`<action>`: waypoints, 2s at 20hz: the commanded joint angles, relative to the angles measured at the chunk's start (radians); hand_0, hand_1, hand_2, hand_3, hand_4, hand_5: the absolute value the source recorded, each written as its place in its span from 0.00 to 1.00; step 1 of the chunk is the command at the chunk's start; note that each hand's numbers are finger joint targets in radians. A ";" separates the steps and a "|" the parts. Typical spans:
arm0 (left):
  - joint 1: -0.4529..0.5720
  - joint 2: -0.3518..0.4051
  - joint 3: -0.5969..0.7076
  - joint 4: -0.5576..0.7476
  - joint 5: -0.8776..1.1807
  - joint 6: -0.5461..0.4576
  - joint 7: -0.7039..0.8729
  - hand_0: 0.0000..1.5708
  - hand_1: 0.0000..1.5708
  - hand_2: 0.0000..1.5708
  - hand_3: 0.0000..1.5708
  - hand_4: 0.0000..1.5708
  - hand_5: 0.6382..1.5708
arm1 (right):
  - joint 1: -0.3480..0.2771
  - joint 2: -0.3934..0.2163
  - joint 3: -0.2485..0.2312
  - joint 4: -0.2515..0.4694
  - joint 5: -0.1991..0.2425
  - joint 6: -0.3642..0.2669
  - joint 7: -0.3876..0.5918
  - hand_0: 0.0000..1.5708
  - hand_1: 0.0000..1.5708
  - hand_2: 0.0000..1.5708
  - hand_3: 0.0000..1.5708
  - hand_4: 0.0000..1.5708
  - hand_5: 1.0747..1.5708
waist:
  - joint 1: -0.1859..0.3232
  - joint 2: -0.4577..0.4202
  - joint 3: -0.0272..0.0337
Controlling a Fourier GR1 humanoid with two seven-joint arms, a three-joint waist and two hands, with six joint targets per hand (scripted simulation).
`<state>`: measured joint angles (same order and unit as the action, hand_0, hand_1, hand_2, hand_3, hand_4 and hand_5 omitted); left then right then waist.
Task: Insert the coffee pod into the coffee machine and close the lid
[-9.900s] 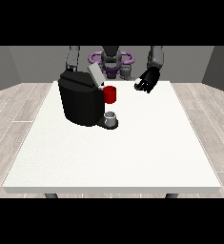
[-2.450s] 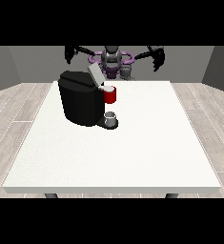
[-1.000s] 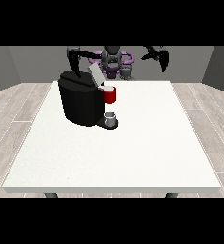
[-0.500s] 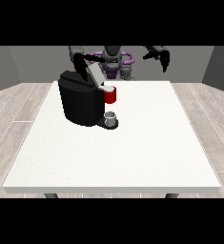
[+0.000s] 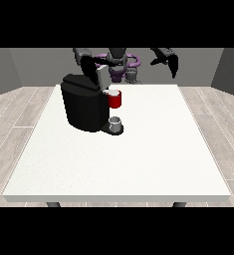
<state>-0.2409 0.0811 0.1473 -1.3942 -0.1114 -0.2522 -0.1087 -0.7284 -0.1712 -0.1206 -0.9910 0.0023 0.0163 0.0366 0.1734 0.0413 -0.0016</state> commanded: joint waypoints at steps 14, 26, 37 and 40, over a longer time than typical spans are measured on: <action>-0.039 -0.001 -0.039 -0.003 -0.024 0.017 0.038 0.00 0.00 0.00 0.00 0.23 1.00 | -0.154 0.028 0.114 -0.055 0.109 -0.024 0.095 0.00 0.00 0.00 0.00 0.07 1.00 | 0.071 0.029 0.0017; -0.128 -0.014 -0.081 -0.009 -0.017 -0.021 0.015 0.00 0.00 0.00 0.00 0.28 1.00 | -0.262 -0.054 0.087 -0.170 0.140 -0.059 0.256 0.00 0.00 0.00 0.00 0.06 1.00 | 0.223 0.148 0.0027; -0.213 -0.015 -0.099 -0.039 -0.003 -0.046 0.015 0.00 0.00 0.00 0.00 0.23 1.00 | -0.438 -0.127 0.084 -0.139 0.196 -0.057 0.270 0.00 0.00 0.00 0.00 0.00 1.00 | 0.334 0.269 0.0010; -0.222 0.003 -0.087 -0.056 0.024 -0.072 0.039 0.00 0.00 0.00 0.00 0.27 1.00 | -0.466 -0.119 0.055 -0.078 0.188 -0.069 0.221 0.00 0.00 0.00 0.00 0.00 1.00 | 0.329 0.283 0.0013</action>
<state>-0.4367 0.0685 0.0497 -1.4380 -0.1114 -0.3016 -0.1043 -1.1275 -0.2887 -0.0458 -1.1265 0.1905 -0.0509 0.3004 0.4832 0.2939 0.0018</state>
